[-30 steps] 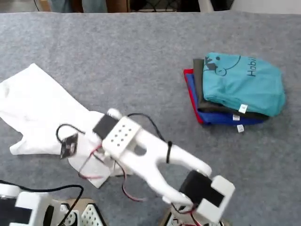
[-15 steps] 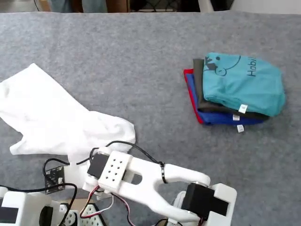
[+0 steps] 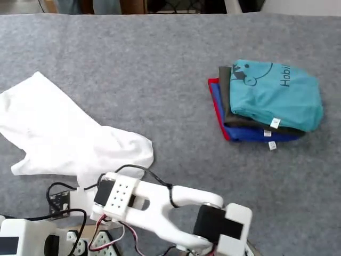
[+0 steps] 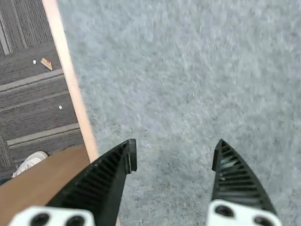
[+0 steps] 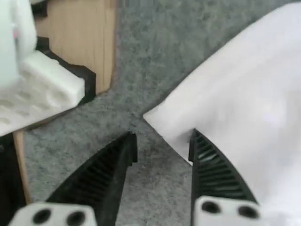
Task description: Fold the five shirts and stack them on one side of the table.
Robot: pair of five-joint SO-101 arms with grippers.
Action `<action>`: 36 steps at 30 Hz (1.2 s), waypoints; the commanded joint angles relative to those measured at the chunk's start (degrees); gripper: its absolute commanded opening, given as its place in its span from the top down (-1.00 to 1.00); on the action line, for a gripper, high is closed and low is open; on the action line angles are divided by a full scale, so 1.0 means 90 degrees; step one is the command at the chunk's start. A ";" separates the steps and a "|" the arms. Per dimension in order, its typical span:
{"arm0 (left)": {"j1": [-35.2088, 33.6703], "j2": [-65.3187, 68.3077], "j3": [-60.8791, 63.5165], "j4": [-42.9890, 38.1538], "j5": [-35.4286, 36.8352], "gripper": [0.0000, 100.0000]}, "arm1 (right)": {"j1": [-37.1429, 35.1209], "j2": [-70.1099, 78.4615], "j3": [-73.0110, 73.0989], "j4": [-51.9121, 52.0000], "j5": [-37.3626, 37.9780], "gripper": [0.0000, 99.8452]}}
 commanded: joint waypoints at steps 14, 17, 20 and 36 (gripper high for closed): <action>-0.0054 -0.0049 -0.0493 -0.0039 0.0068 0.45 | 0.0137 0.0142 -0.1021 0.0332 0.0283 0.62; -0.0063 -0.0049 -0.0493 -0.0039 0.0068 0.45 | 0.0137 0.0357 -0.1031 0.0234 0.0371 0.62; -0.0093 -0.0049 -0.0493 -0.0049 0.0068 0.45 | 0.0147 0.0435 -0.1050 0.0186 0.0635 0.62; -0.0132 -0.0059 -0.0484 -0.0029 0.0059 0.45 | 0.0166 0.0415 -0.1392 0.0606 0.0977 0.62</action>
